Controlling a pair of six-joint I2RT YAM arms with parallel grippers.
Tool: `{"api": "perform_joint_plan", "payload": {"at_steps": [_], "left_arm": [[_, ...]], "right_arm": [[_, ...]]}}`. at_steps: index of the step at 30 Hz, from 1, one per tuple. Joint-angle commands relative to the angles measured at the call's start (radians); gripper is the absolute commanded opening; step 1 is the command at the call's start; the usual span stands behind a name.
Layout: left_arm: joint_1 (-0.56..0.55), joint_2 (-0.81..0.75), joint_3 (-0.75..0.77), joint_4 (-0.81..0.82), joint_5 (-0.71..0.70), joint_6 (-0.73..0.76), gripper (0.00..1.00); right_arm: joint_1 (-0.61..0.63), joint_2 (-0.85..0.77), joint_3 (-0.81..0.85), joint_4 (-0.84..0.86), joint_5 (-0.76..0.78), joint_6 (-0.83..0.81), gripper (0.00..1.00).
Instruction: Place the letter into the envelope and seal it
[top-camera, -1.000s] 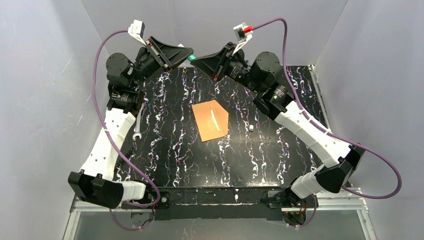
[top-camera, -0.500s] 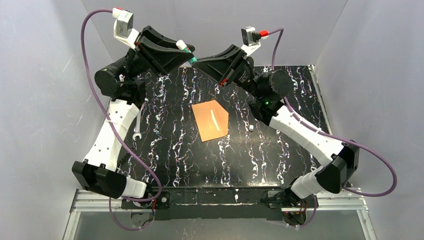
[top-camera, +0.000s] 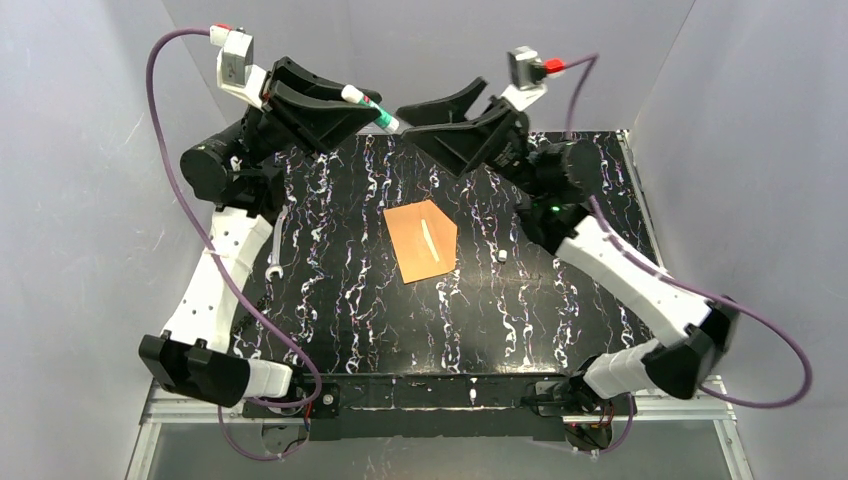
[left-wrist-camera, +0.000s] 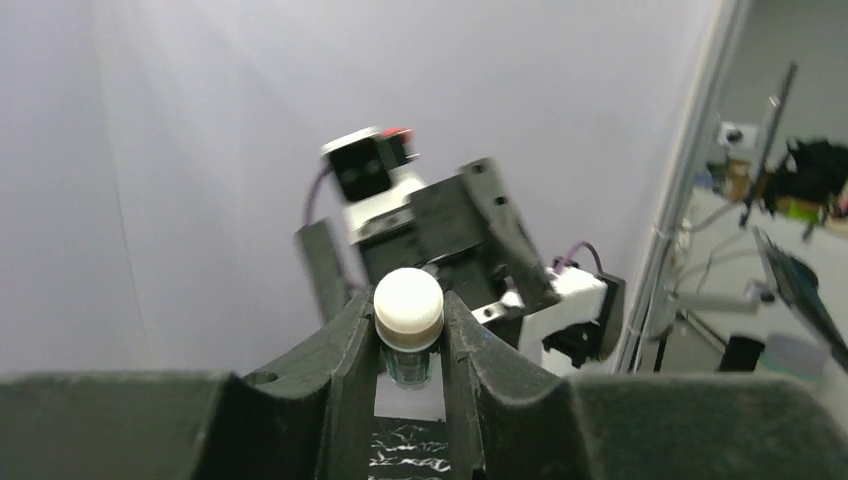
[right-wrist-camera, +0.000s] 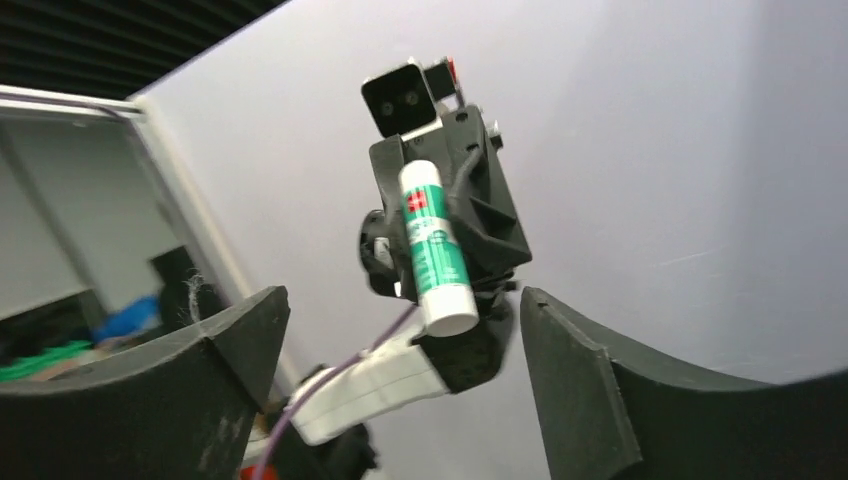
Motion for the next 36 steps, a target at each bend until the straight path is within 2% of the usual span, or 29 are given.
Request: {"api": "perform_joint_plan", "payload": {"at_steps": [1,3,6,9,13,20,25,32,36], "left_arm": [[0.007,-0.117,-0.093,-0.286,-0.284,0.093,0.0],[0.007,-0.137,-0.142,-0.36,-0.389,-0.019,0.0],[0.006,-0.152,-0.185,-0.494,-0.449,-0.186,0.0],[0.006,-0.147,-0.197,-0.62,-0.446,-0.346,0.0],[0.008,-0.13,-0.193,-0.633,-0.411,-0.481,0.0],[0.007,-0.151,-0.216,-0.699,-0.404,-0.517,0.0],[0.007,-0.155,-0.232,-0.711,-0.407,-0.512,0.0],[0.006,-0.138,-0.211,-0.712,-0.398,-0.501,0.0],[0.009,-0.132,-0.196,-0.712,-0.382,-0.502,0.0]], "right_arm": [[-0.005,-0.176,0.043,-0.344,0.156,-0.493,0.97],[-0.004,-0.2,0.04,-0.428,0.204,-0.67,0.98],[-0.004,-0.19,0.051,-0.493,0.239,-0.869,0.97],[0.002,-0.147,0.087,-0.529,0.221,-1.011,0.94],[0.012,-0.085,0.131,-0.507,0.193,-1.14,0.92],[0.022,0.016,0.212,-0.494,0.098,-1.205,0.85],[0.025,0.037,0.213,-0.443,0.112,-1.201,0.81],[0.03,0.069,0.255,-0.486,0.109,-1.204,0.48],[0.032,0.093,0.279,-0.526,0.119,-1.228,0.47]]}}
